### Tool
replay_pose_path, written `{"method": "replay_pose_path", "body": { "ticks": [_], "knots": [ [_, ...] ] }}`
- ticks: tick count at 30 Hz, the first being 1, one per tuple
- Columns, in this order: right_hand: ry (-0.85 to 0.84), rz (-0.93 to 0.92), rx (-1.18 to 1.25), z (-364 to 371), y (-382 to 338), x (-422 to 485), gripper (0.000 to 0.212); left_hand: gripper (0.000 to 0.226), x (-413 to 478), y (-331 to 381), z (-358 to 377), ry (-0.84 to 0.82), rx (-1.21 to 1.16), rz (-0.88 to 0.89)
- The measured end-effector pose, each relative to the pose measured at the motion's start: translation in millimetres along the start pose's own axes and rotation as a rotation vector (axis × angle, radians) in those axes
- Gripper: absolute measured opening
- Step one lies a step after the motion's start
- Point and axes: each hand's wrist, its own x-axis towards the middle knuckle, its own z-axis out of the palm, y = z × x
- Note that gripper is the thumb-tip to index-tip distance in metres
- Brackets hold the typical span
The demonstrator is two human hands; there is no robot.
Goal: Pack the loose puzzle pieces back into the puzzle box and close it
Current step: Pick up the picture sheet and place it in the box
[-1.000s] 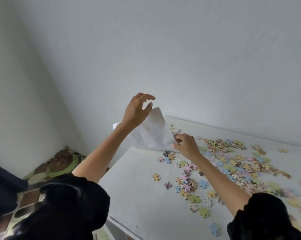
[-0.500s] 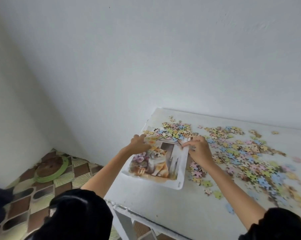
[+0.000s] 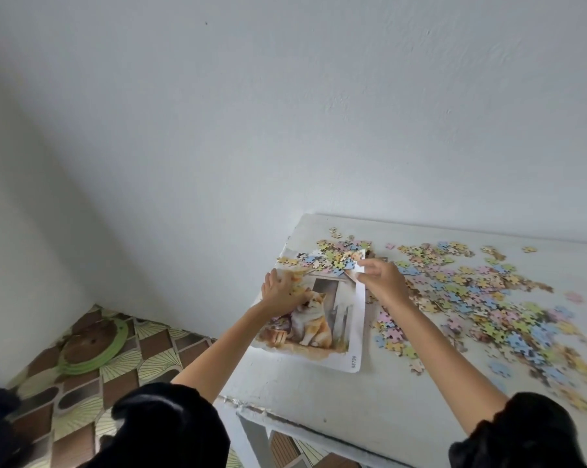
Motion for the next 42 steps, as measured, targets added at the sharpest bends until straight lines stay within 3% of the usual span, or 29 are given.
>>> {"method": "replay_pose_path", "body": {
  "ticks": [4,8,13,17,19,24,26,28,30,33,36,42],
  "knots": [
    [-0.035,0.073,0.305,3,-7,1,0.031,0.061,0,2,2,0.062,-0.084,-0.001],
    [-0.195,0.125,0.231,6,-7,0,0.04,0.055,1,4,5,0.1,-0.118,-0.006],
    [-0.108,0.136,0.223,-9,-10,3,0.041,0.037,4,11,6,0.077,-0.129,0.045],
    [-0.127,0.208,0.383,-43,-20,-5,0.036,0.028,2,30,-9,0.088,-0.429,0.138],
    [-0.128,0.244,0.491,-59,-21,-8,0.033,0.031,-3,43,-22,-0.009,-0.585,0.105],
    [-0.142,0.38,0.834,-87,-15,-16,0.003,0.028,-1,60,-43,-0.365,-0.904,-0.057],
    [-0.191,0.386,0.901,-94,-10,-19,0.014,0.016,-3,66,-46,-0.496,-1.096,-0.181],
    [-0.254,0.377,0.875,-103,-9,-24,0.026,0.014,-4,70,-44,-0.548,-1.171,-0.23],
    [-0.289,0.367,0.797,-110,-11,-29,0.037,0.029,-3,71,-38,-0.559,-1.179,-0.212],
    [-0.237,0.271,0.361,-121,-8,-32,0.038,0.063,-4,77,-34,-0.493,-0.943,-0.155],
    [-0.19,0.171,0.16,-130,-7,-37,0.031,0.04,-17,87,-35,-0.425,-0.76,0.054],
    [-0.158,0.084,0.183,-136,1,-47,0.027,0.036,-30,100,-30,-0.39,-0.758,0.239]
  ]
}}
